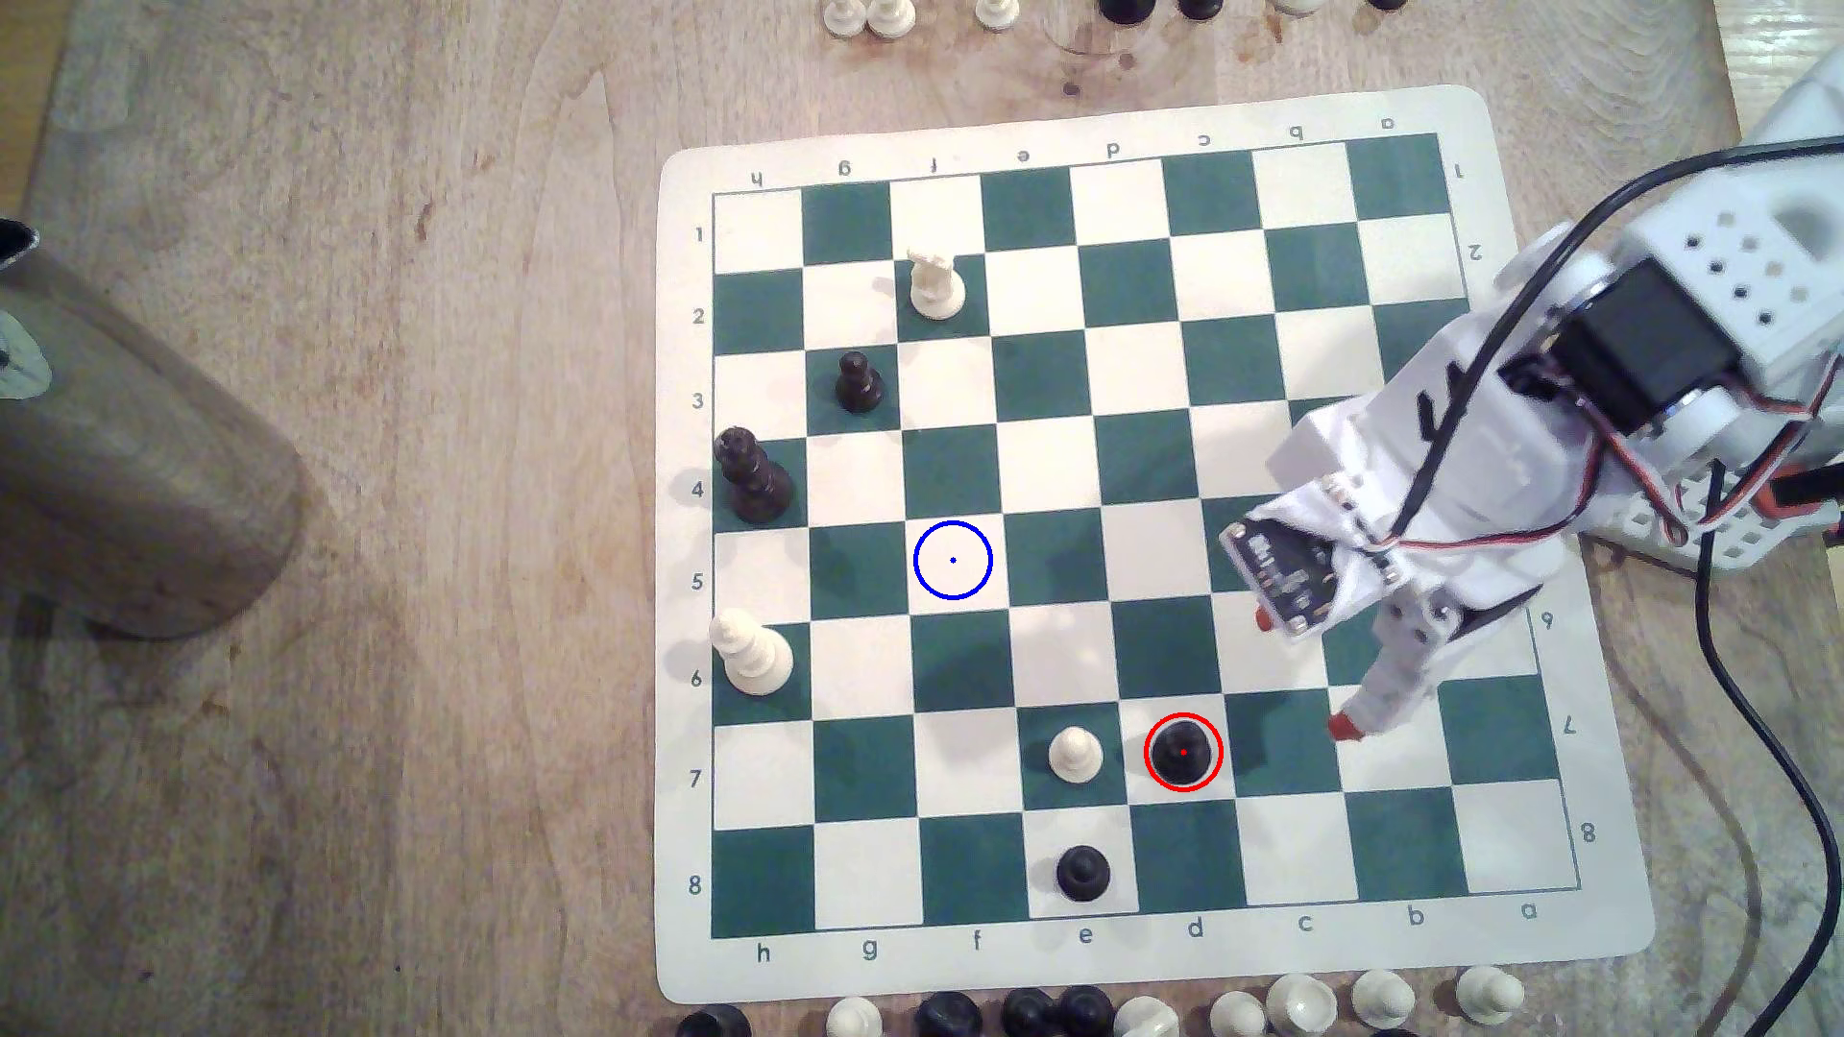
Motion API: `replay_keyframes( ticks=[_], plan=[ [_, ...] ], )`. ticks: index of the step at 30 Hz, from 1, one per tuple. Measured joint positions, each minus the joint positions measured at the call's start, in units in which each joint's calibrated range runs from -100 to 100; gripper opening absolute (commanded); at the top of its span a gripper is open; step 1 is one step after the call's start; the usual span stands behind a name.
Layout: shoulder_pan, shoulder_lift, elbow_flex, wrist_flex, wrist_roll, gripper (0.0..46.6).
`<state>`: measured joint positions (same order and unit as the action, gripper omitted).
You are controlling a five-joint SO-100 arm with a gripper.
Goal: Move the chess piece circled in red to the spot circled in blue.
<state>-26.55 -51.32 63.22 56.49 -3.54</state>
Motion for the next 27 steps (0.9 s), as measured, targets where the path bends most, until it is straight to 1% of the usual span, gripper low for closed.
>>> replay_keyframes(
  ticks=[3, 7, 13, 18, 27],
  plan=[
    [-0.5, 2.6, -1.3, -1.8, -0.6, 19.3],
    [-0.7, 7.4, -3.3, -5.3, -1.0, 15.9],
    [-0.7, 14.6, -4.6, -11.0, -1.2, 14.8],
    [-1.1, 20.7, -6.7, -13.8, -1.2, 15.5],
    [-1.1, 27.5, -8.5, -16.7, -1.2, 15.1]
  ],
)
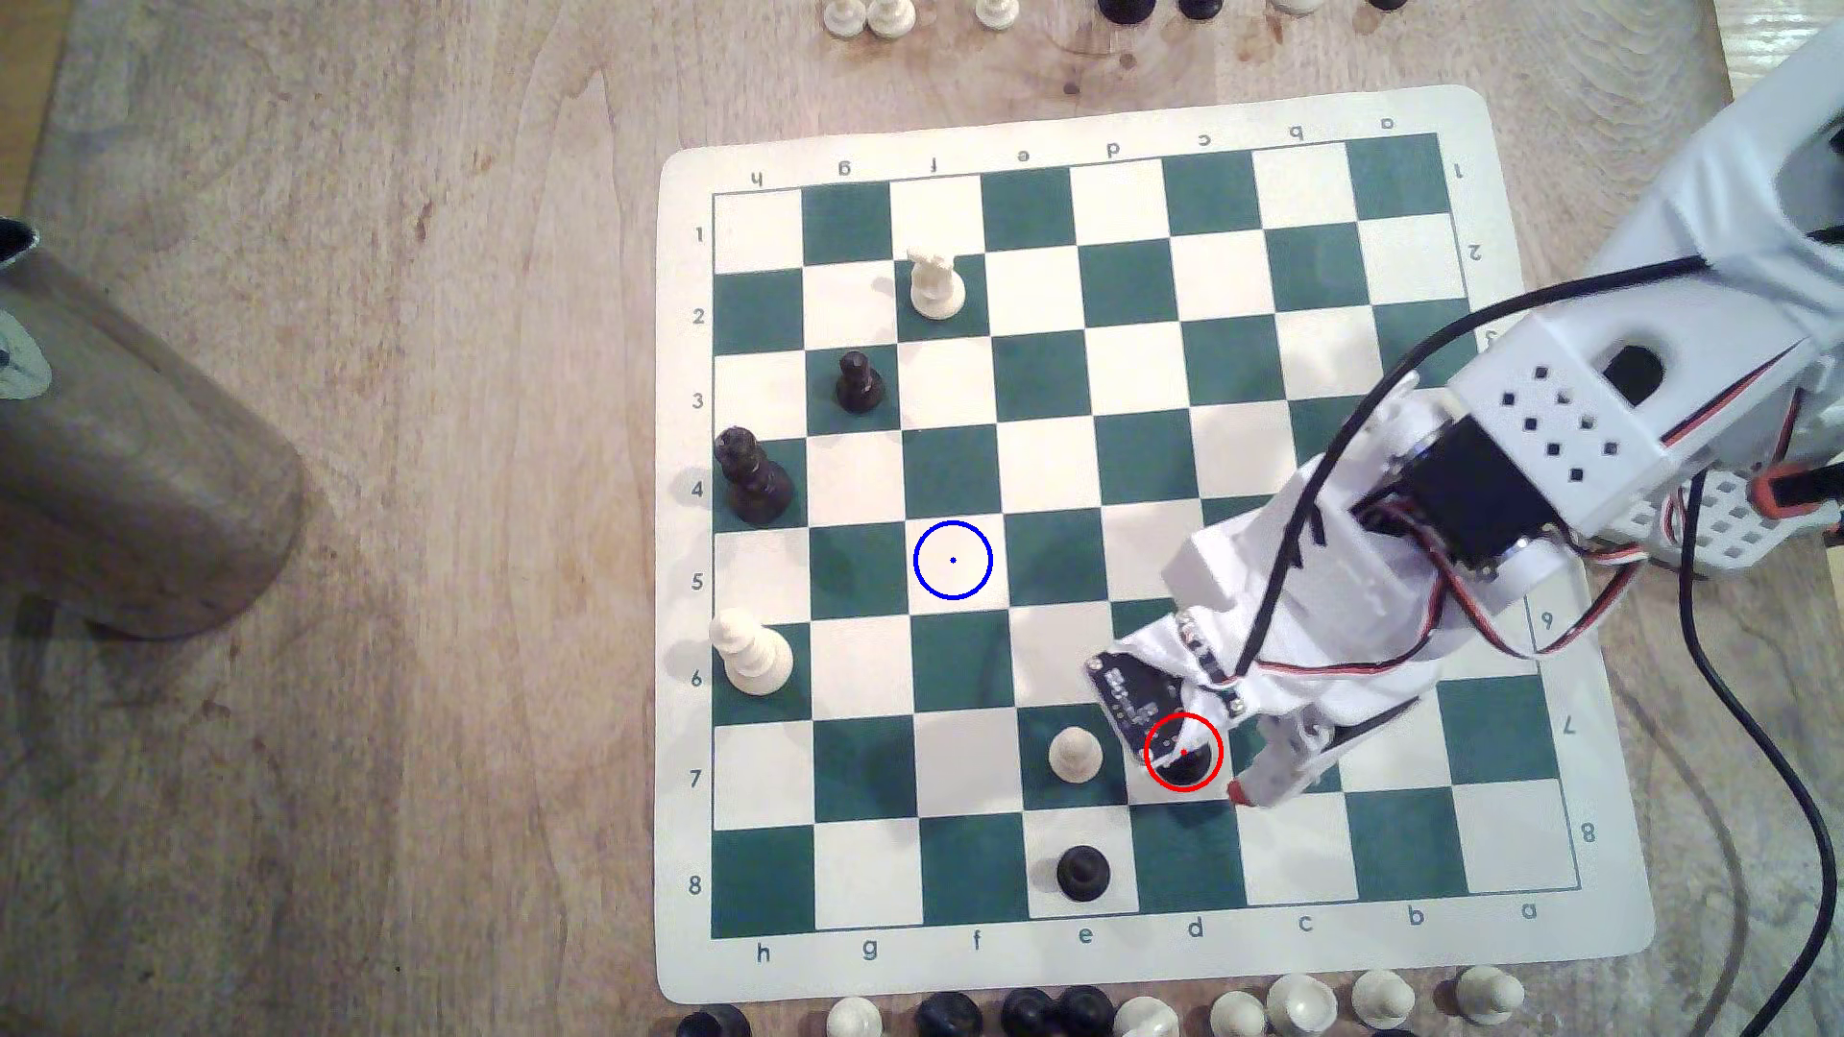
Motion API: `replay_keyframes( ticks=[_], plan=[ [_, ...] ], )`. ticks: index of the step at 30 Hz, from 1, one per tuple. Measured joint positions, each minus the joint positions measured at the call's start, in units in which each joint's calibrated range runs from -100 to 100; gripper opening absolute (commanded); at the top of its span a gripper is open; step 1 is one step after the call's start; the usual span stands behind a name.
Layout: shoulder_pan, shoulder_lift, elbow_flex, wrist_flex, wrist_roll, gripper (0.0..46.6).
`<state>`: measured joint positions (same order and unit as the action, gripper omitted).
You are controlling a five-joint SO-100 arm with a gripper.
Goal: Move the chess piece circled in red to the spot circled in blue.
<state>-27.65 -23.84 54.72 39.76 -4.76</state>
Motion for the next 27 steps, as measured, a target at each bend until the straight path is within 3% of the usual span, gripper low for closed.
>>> replay_keyframes(
  ticks=[19, 24, 27],
  plan=[
    [0.8, 4.3, -1.1, -4.9, 0.2, 12.0],
    [1.1, 4.3, -1.1, -5.1, 0.2, 0.6],
    [1.1, 4.3, -1.2, -5.1, 0.1, 0.3]
  ],
)
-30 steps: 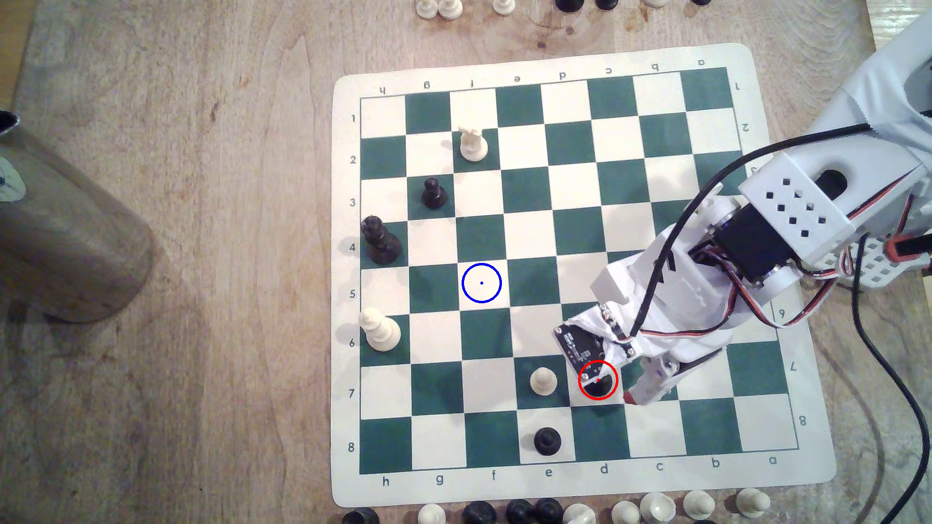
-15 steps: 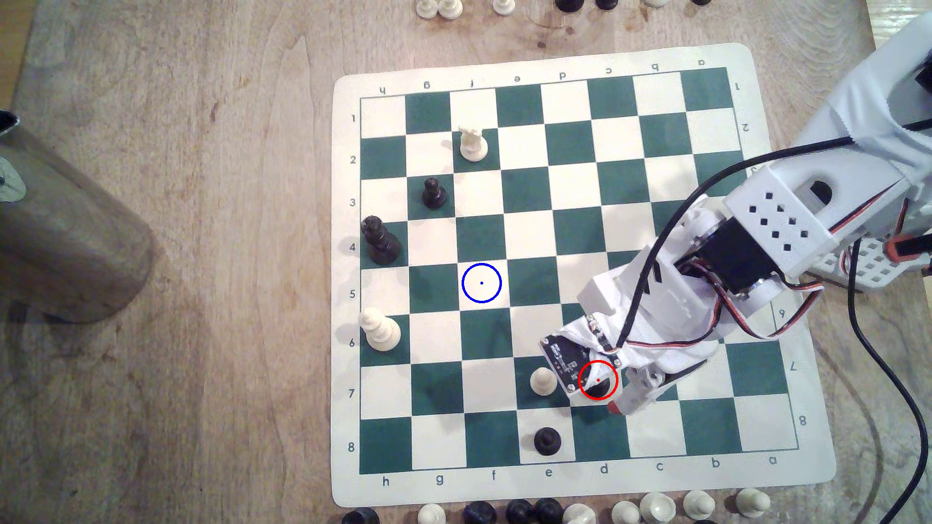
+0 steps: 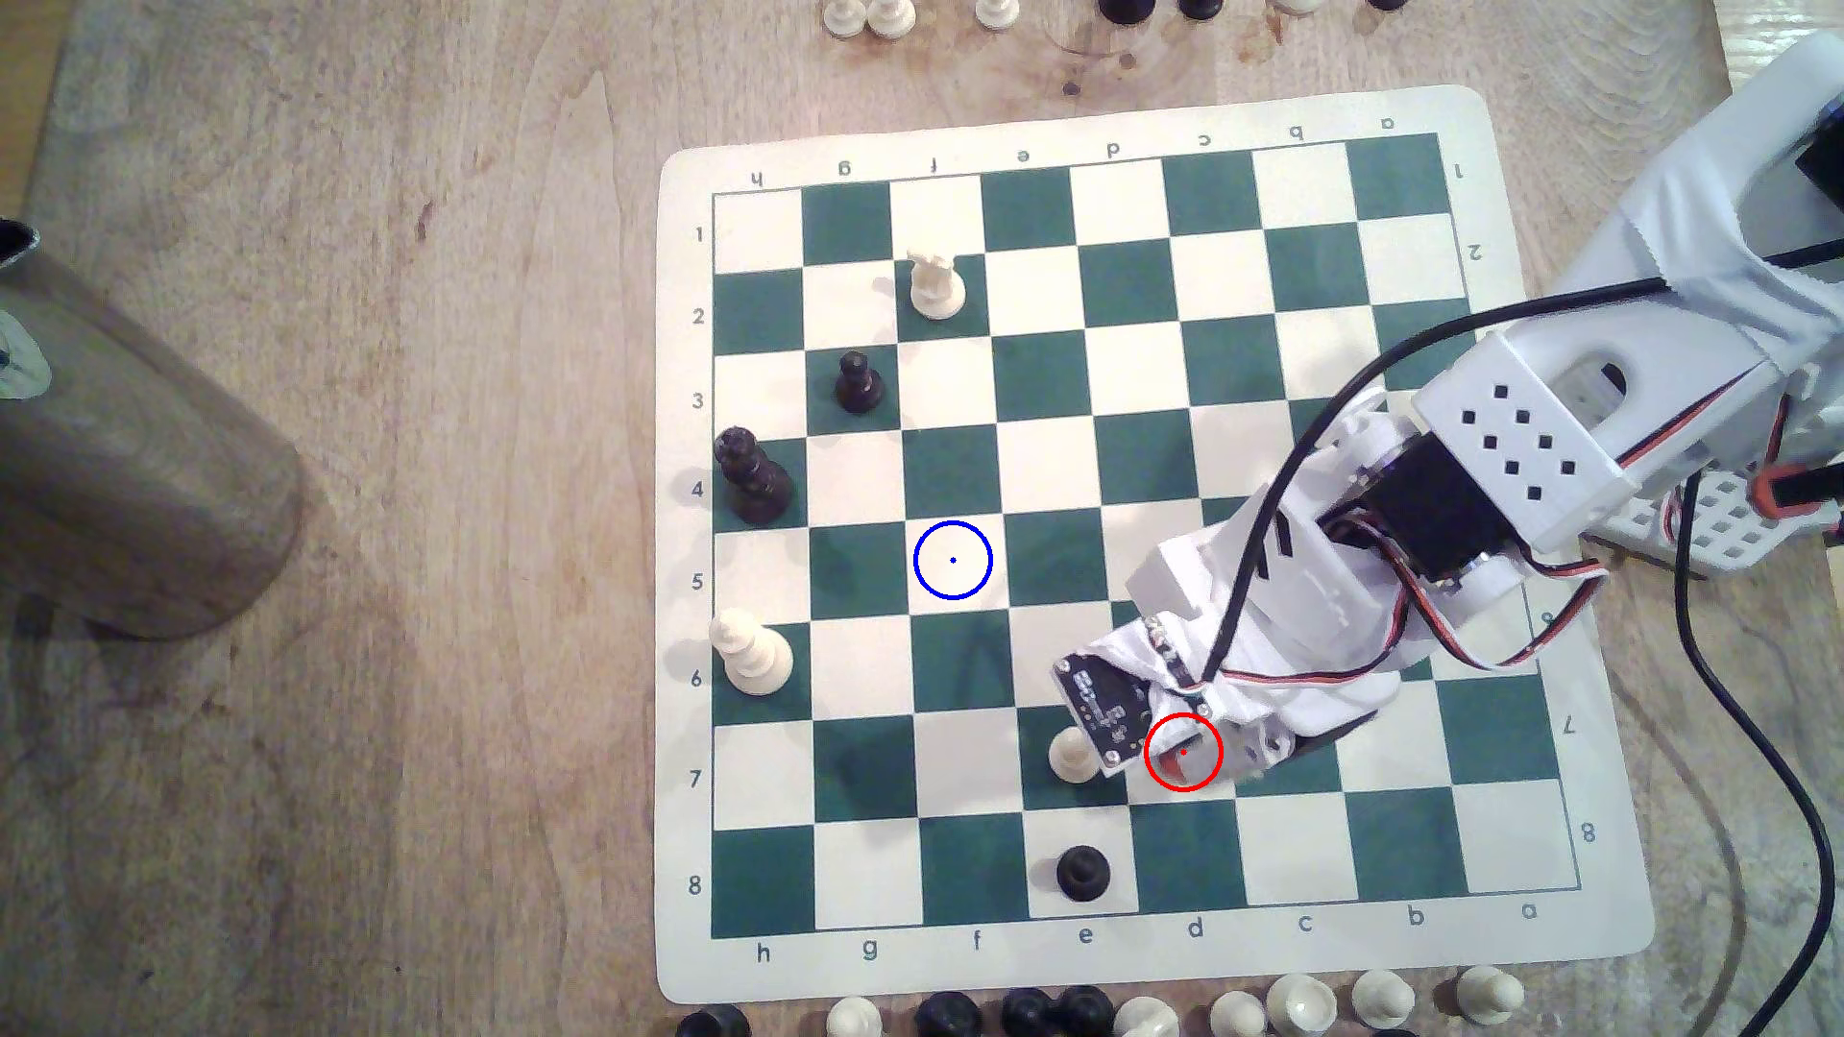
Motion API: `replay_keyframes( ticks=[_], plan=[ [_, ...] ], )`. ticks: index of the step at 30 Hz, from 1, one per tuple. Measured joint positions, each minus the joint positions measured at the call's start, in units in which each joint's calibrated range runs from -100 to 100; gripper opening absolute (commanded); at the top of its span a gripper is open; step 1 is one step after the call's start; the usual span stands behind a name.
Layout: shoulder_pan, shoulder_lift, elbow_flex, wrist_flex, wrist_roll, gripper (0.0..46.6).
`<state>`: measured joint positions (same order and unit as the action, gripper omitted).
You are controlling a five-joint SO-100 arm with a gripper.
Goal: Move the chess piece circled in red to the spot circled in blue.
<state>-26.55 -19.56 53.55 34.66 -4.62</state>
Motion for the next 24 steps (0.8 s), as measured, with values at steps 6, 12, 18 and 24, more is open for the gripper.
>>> replay_keyframes(
  ticks=[6, 12, 18, 24],
  plan=[
    [0.0, -0.3, 0.0, 1.6, -0.1, 0.3],
    [0.0, -5.6, -2.6, 4.8, -1.3, 0.3],
    [0.0, -10.8, -7.0, 5.3, -2.9, 0.3],
    [2.7, -14.3, -5.9, -0.5, -3.5, 0.3]
  ],
)
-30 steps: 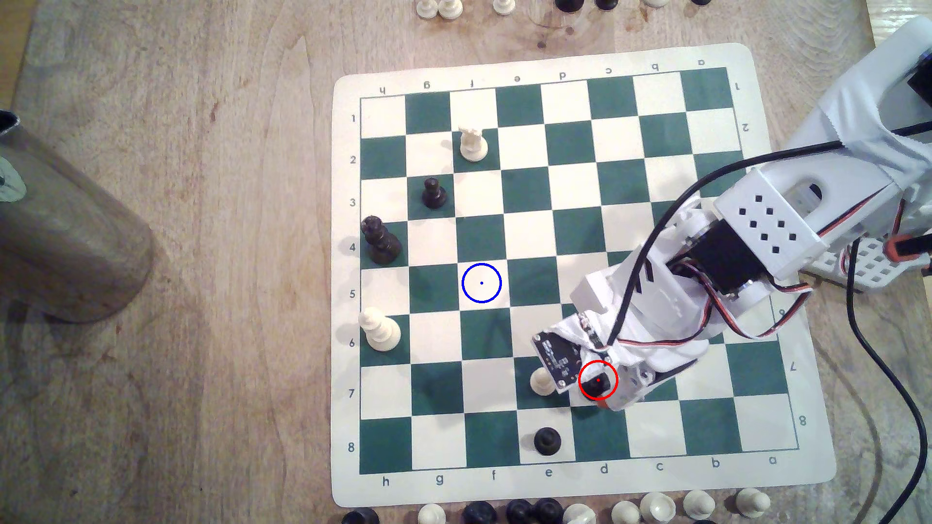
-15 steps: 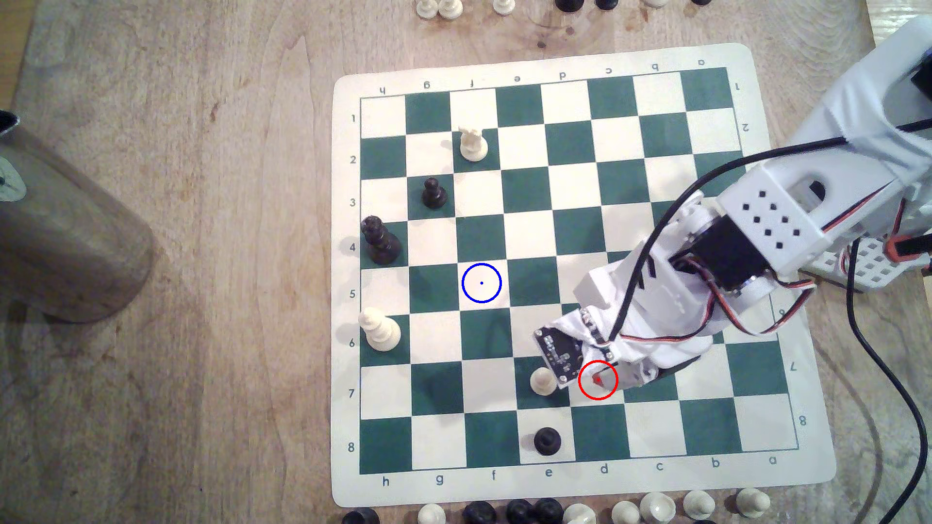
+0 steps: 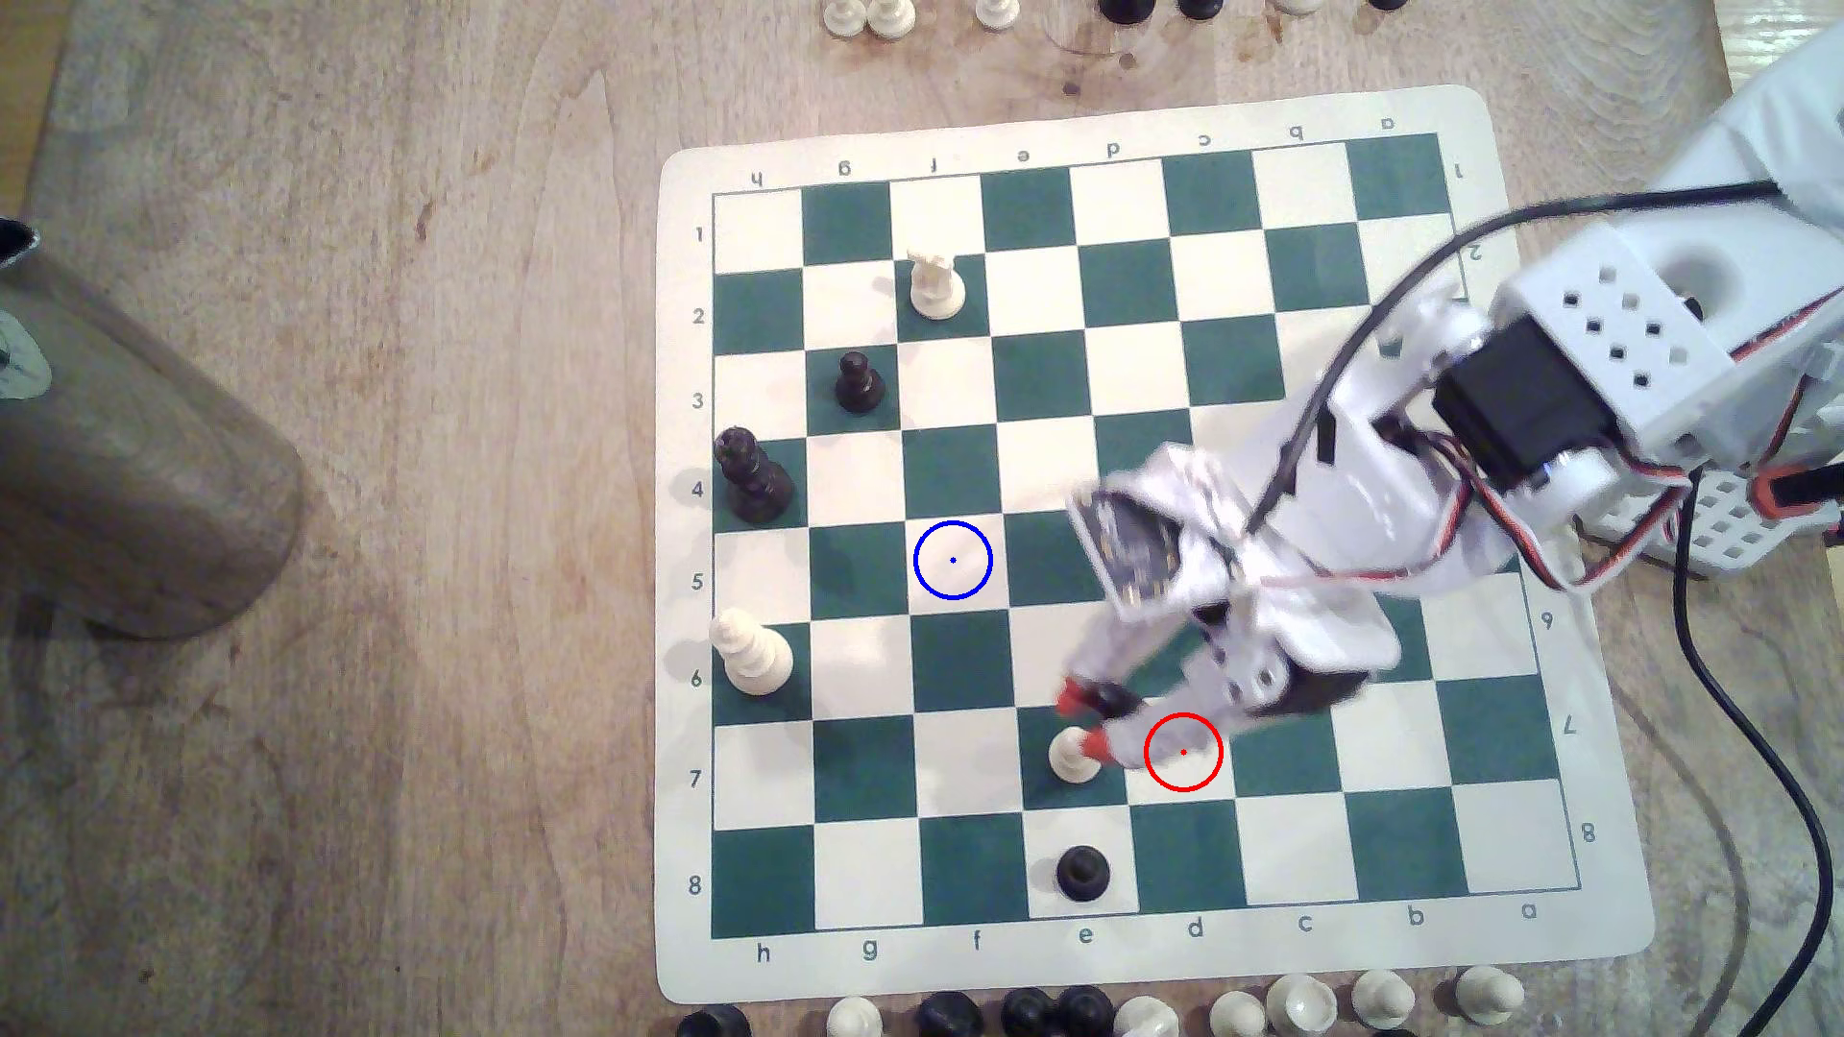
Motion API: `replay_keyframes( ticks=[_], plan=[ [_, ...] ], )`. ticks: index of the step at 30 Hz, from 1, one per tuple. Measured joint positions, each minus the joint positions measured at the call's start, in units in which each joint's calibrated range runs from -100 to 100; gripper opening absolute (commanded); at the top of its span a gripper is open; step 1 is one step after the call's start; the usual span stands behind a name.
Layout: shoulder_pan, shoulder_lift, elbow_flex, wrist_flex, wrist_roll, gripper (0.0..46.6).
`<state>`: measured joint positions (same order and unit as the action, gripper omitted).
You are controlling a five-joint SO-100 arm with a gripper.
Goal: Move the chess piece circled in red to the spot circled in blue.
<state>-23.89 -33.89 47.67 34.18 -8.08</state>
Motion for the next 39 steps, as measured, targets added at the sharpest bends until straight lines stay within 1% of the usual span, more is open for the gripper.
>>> replay_keyframes(
  ticks=[1, 2, 5, 7, 9, 15, 20, 28, 39],
  plan=[
    [0.9, -0.2, 0.9, -1.9, 0.0, 0.3],
    [2.9, -0.3, 2.4, -5.5, 0.0, 0.3],
    [5.0, -0.3, 4.5, -9.9, 0.1, 0.3],
    [8.3, 1.0, 6.1, -15.8, 0.2, 0.3],
    [9.5, 2.3, 7.7, -19.3, 0.1, 0.3],
    [13.1, 9.5, 11.3, -33.1, 0.9, 0.3],
    [14.2, 13.5, 11.5, -38.6, 1.4, 0.3],
    [16.8, 17.7, 16.3, -45.7, 1.8, 0.3],
    [17.3, 24.3, 17.1, -49.8, 2.7, 0.3]
  ],
)
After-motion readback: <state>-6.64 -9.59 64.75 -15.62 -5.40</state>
